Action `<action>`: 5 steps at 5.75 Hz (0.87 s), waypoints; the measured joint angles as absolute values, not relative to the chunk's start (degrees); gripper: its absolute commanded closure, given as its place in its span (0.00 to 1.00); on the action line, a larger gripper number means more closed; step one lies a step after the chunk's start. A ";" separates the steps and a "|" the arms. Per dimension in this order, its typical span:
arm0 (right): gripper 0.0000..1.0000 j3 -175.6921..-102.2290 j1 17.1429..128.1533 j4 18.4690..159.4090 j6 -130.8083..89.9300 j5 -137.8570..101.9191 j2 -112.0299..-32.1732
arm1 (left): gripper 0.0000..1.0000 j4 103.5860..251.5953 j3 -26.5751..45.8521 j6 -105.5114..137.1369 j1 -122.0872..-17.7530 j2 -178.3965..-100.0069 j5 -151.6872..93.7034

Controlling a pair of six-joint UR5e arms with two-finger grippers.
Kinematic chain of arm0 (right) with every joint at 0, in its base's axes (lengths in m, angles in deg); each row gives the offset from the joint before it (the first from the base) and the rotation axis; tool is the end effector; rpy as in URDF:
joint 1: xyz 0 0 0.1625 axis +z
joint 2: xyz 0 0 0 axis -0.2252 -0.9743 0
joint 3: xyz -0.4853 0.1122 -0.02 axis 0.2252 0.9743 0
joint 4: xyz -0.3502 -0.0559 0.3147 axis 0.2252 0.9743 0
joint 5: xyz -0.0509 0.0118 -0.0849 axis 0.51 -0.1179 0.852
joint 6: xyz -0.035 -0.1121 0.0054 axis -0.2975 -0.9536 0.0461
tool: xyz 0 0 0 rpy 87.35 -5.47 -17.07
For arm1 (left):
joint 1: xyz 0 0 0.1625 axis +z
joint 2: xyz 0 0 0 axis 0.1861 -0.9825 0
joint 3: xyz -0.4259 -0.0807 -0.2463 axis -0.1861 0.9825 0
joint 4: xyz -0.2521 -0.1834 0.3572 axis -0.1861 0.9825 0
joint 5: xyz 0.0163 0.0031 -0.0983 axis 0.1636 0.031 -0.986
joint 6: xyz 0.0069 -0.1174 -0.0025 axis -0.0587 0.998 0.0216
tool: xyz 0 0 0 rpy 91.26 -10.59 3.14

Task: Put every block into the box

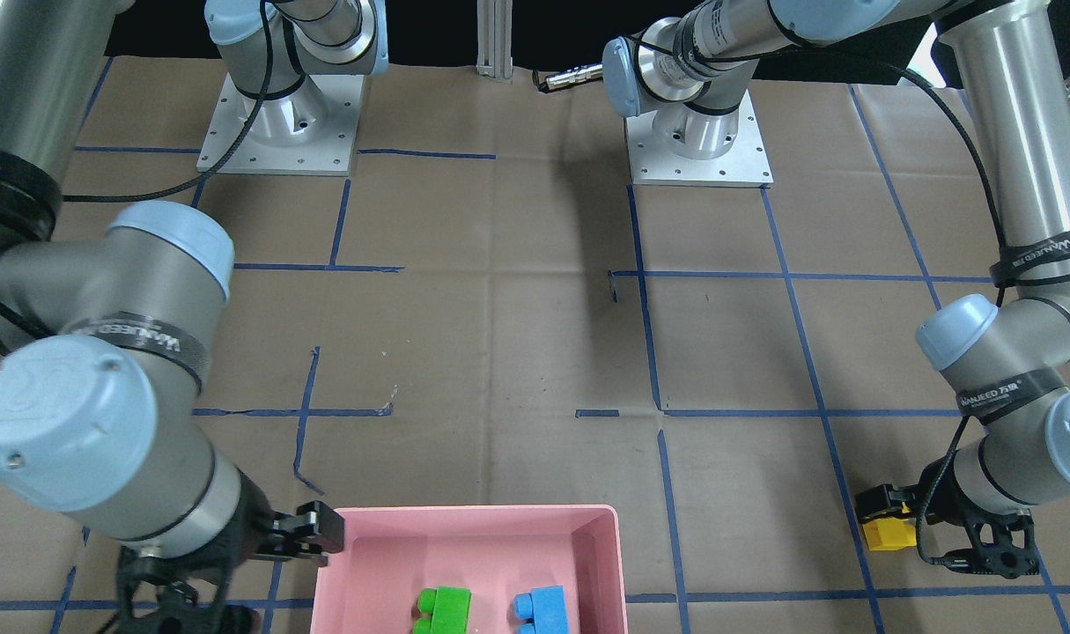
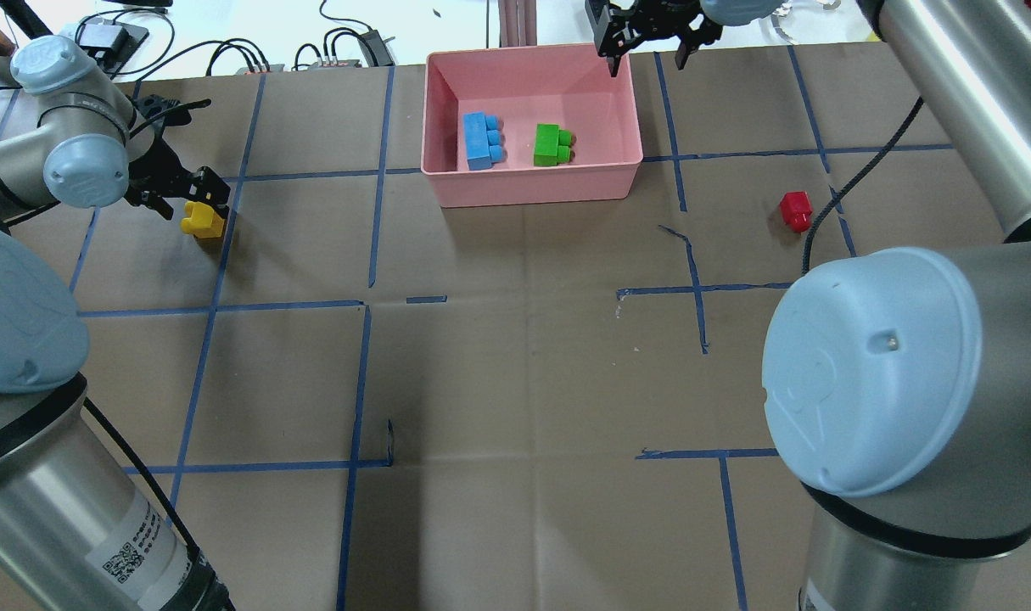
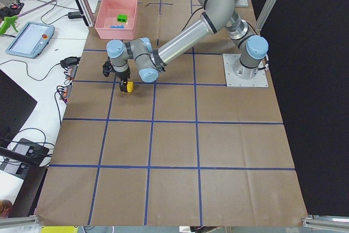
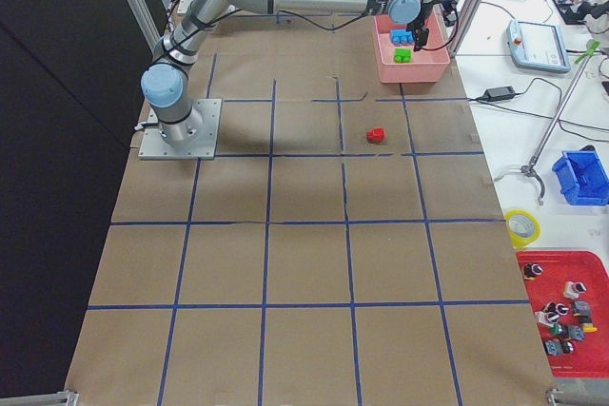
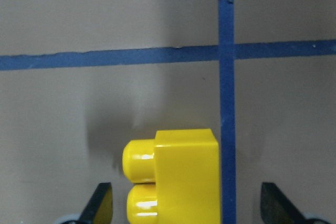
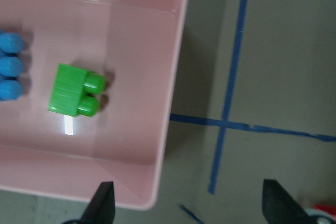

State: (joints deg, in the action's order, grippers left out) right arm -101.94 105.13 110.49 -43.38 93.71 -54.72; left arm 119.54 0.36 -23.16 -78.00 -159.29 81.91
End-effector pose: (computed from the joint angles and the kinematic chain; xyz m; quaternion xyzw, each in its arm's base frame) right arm 0.1680 -0.8618 0.4215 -0.0750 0.9962 -0.0426 0.0101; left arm 0.1877 -0.7966 0.1923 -0.0133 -0.9999 0.0053 0.0037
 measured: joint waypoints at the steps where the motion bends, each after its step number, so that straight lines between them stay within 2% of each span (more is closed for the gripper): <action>1: 0.07 -104.86 102.52 106.70 -46.89 96.96 -58.80 | 0.01 119.07 0.52 -23.12 -77.84 -159.38 81.76; 2: 0.08 -110.50 98.95 106.50 -50.98 98.25 -62.43 | 0.01 118.42 0.50 -22.93 -77.81 -159.52 81.55; 3: 0.09 -117.65 95.20 109.95 -53.92 98.14 -64.47 | 0.06 117.53 0.48 -22.74 -77.79 -159.66 81.44; 5: 0.09 -129.21 91.51 121.20 -55.41 97.91 -64.38 | 0.23 116.42 0.52 -22.65 -77.79 -159.76 81.23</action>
State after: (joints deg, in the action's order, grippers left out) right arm -129.21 91.51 121.20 -55.41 97.91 -64.38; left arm 116.42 0.52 -22.65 -77.79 -159.76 81.23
